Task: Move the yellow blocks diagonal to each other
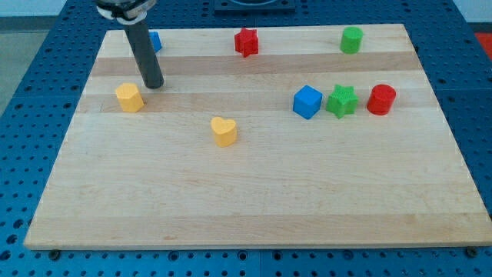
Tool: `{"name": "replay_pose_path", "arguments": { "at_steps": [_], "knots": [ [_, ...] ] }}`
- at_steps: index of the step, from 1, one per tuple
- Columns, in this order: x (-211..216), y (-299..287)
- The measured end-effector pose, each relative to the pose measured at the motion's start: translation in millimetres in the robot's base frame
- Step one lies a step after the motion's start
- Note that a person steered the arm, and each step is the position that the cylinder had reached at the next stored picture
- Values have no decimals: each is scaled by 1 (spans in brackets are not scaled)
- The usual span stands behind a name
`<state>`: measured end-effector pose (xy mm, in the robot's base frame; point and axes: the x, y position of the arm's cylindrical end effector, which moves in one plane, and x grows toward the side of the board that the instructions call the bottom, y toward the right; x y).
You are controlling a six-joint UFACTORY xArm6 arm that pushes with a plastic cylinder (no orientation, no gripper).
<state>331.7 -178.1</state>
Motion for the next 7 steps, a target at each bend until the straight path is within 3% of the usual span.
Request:
{"name": "replay_pose_path", "arguments": {
  "at_steps": [2,4,7],
  "knots": [
    [0,-33],
    [24,-36],
    [27,-36]
  ]
}}
